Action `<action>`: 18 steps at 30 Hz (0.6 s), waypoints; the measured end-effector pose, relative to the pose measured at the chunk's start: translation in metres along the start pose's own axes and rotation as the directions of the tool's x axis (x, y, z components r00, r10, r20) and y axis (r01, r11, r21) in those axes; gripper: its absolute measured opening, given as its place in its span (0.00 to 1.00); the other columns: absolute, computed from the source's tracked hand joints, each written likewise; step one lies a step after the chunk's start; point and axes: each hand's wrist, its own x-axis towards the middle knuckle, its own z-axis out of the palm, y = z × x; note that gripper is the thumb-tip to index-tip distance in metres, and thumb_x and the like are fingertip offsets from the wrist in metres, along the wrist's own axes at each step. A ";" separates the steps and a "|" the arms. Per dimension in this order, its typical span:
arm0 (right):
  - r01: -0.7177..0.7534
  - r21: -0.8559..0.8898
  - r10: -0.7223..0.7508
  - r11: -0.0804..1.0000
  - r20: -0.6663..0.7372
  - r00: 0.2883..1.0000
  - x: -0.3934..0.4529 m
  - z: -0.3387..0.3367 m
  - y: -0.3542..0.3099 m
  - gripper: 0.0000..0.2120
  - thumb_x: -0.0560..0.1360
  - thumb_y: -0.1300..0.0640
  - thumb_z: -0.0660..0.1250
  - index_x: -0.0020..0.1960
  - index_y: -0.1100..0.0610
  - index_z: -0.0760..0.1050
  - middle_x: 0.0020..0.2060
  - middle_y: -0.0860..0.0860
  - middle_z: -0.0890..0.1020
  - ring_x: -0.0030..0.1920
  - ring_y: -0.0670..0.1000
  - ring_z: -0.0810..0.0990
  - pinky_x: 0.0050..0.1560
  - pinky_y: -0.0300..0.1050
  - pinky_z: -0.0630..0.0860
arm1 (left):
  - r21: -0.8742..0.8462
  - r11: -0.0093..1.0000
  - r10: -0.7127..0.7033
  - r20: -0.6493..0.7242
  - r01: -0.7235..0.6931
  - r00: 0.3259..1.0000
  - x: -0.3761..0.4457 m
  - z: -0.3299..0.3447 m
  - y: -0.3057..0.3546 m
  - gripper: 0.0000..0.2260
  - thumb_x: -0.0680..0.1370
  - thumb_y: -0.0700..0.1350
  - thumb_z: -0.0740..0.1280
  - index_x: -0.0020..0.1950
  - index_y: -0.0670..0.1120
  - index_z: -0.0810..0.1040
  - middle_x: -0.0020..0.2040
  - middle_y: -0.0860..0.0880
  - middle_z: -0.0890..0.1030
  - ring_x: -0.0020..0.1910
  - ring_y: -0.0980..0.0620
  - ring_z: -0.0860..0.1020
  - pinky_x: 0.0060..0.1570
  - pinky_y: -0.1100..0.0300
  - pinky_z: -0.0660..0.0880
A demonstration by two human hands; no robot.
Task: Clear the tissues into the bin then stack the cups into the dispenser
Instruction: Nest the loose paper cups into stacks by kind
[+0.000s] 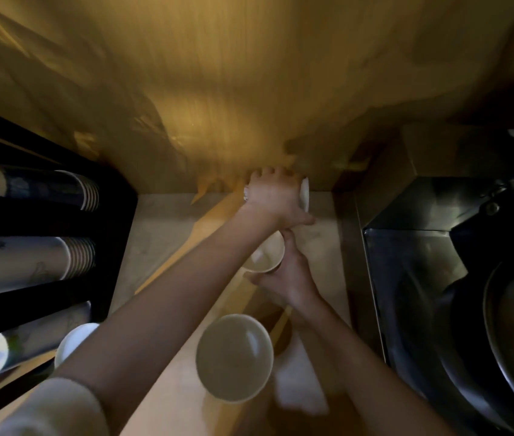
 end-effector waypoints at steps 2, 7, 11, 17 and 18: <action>0.001 -0.017 -0.001 1.000 -0.007 1.000 0.000 0.000 0.000 0.45 0.59 0.56 0.79 0.70 0.50 0.58 0.62 0.51 0.75 0.62 0.50 0.73 0.55 0.39 0.69 | 0.052 0.998 -0.042 0.020 0.041 0.999 0.006 0.002 0.007 0.24 0.68 0.56 0.69 0.60 0.46 0.74 0.60 0.44 0.77 0.60 0.42 0.74 0.54 0.53 0.72; -0.002 -0.021 0.002 1.000 -0.006 1.000 0.000 0.001 0.000 0.43 0.58 0.55 0.79 0.67 0.49 0.60 0.57 0.46 0.75 0.58 0.47 0.73 0.54 0.41 0.71 | 0.061 0.980 -0.197 0.120 0.191 0.973 0.011 -0.001 0.005 0.20 0.69 0.51 0.70 0.59 0.47 0.75 0.55 0.49 0.78 0.55 0.47 0.78 0.40 0.57 0.70; -0.001 0.006 0.001 1.000 -0.004 1.000 -0.003 -0.002 -0.004 0.39 0.59 0.56 0.79 0.64 0.49 0.63 0.53 0.43 0.74 0.54 0.44 0.73 0.50 0.38 0.69 | -0.120 0.955 -0.251 0.162 0.272 0.954 0.002 -0.016 -0.011 0.27 0.68 0.57 0.71 0.64 0.48 0.73 0.61 0.46 0.77 0.60 0.45 0.76 0.49 0.56 0.71; -0.010 0.019 0.010 1.000 -0.016 1.000 -0.004 -0.001 -0.004 0.37 0.58 0.57 0.79 0.61 0.48 0.64 0.52 0.43 0.76 0.53 0.44 0.75 0.49 0.38 0.70 | -0.837 0.487 -0.199 0.174 0.252 0.964 -0.039 -0.028 -0.055 0.24 0.64 0.51 0.75 0.57 0.44 0.78 0.50 0.46 0.83 0.47 0.49 0.82 0.47 0.57 0.80; -0.014 0.021 0.014 1.000 -0.026 1.000 -0.004 -0.001 -0.004 0.36 0.58 0.56 0.79 0.60 0.49 0.65 0.51 0.43 0.77 0.52 0.45 0.75 0.49 0.37 0.70 | -0.911 0.344 -0.178 0.176 0.229 0.968 -0.046 -0.023 -0.061 0.25 0.62 0.50 0.75 0.57 0.45 0.78 0.49 0.47 0.84 0.45 0.51 0.83 0.44 0.59 0.80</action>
